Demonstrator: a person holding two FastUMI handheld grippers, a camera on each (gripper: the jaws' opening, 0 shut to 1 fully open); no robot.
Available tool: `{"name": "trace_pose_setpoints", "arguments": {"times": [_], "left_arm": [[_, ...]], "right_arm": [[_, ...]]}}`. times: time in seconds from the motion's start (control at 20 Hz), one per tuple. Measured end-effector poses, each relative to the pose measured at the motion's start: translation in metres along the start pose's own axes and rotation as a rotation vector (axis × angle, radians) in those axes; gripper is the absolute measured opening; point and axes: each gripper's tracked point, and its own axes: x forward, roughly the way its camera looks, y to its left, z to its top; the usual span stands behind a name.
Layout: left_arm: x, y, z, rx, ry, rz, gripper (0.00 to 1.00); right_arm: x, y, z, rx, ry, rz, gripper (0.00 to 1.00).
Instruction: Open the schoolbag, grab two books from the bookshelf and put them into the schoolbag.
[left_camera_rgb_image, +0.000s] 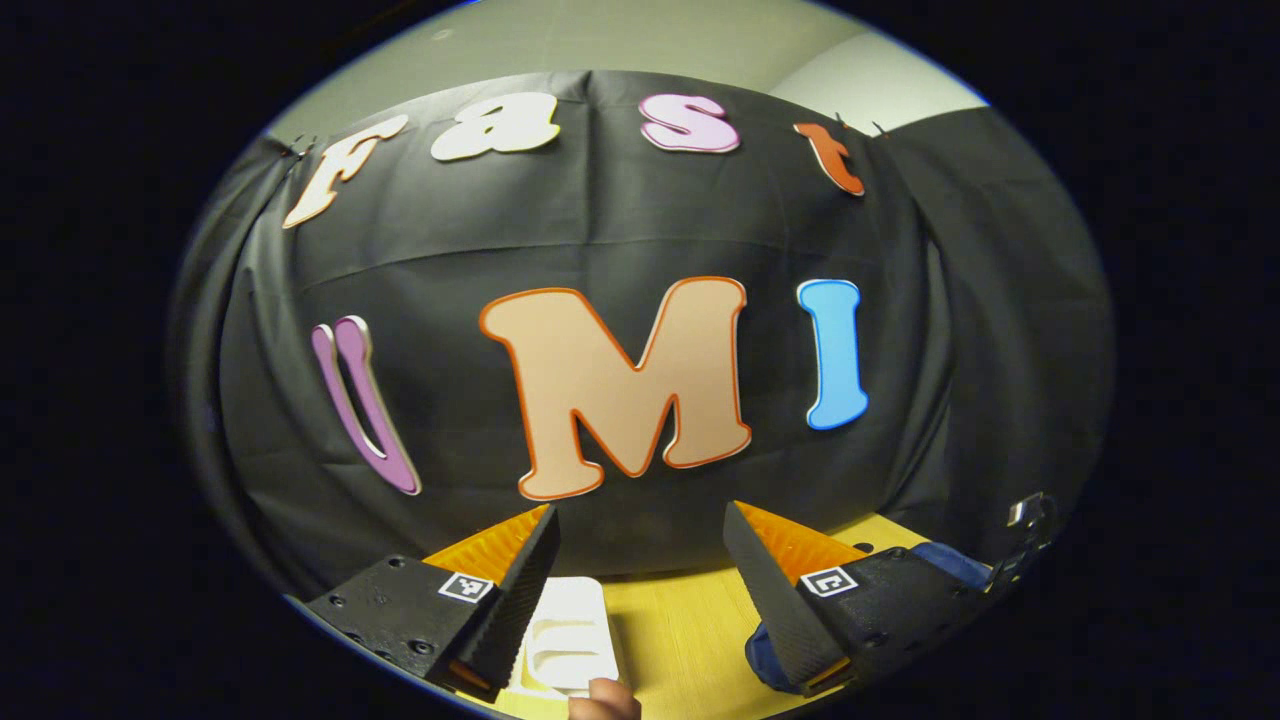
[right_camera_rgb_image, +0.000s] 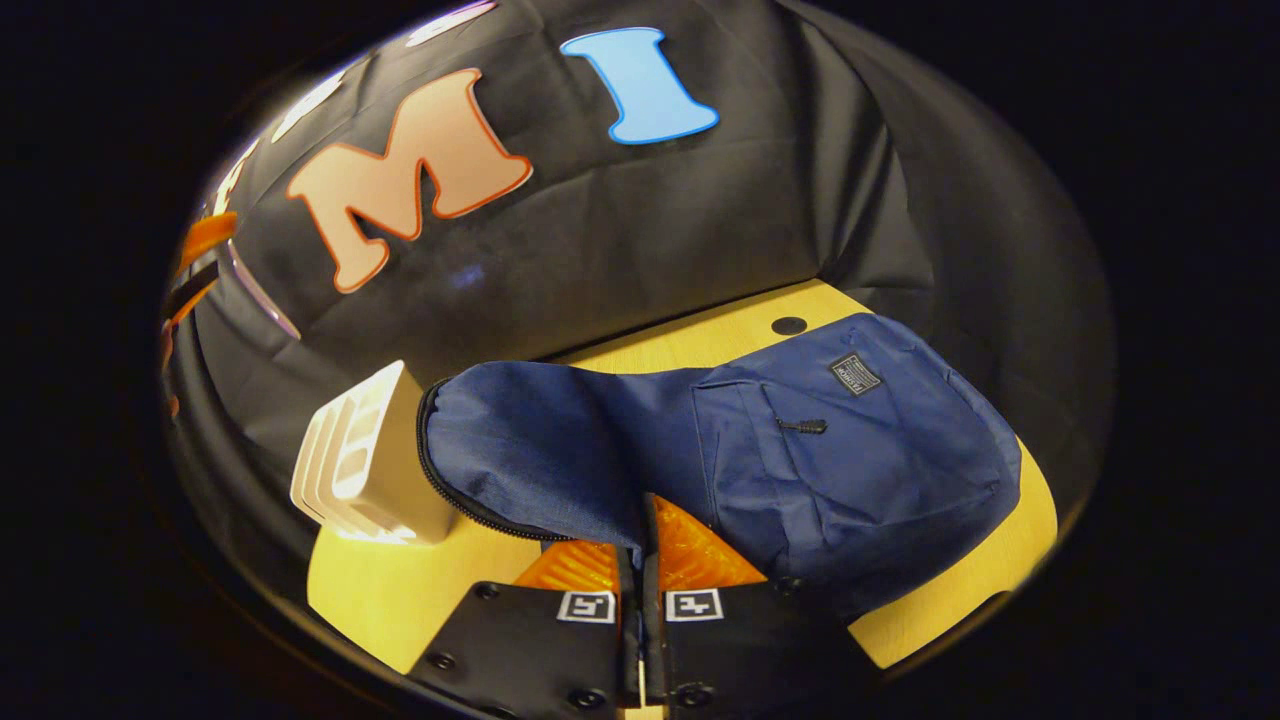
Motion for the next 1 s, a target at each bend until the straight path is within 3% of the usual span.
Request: {"name": "trace_pose_setpoints", "arguments": {"times": [0.05,0.1,0.15,0.2,0.5,1.0], "left_arm": [[-0.005,0.009,0.001,-0.015,-0.006,0.014,0.96],[-0.012,0.020,0.003,-0.024,-0.008,0.036,1.00],[-0.017,0.029,0.002,-0.035,-0.009,0.046,0.95],[-0.021,0.037,0.000,-0.045,0.000,0.061,1.00],[-0.049,0.064,-0.016,-0.101,0.026,0.104,0.96],[-0.085,0.085,-0.040,-0.099,0.035,0.126,0.96]], "right_arm": [[0.001,0.000,-0.005,-0.015,0.006,-0.004,0.05],[0.002,0.002,-0.008,-0.025,0.008,-0.008,0.06],[0.001,0.004,-0.009,-0.028,0.008,-0.006,0.08],[0.003,0.004,-0.015,-0.032,0.014,-0.010,0.12],[-0.009,0.015,-0.021,-0.089,-0.001,-0.021,0.94],[-0.096,0.046,0.017,-0.187,-0.132,0.011,0.98]]}}
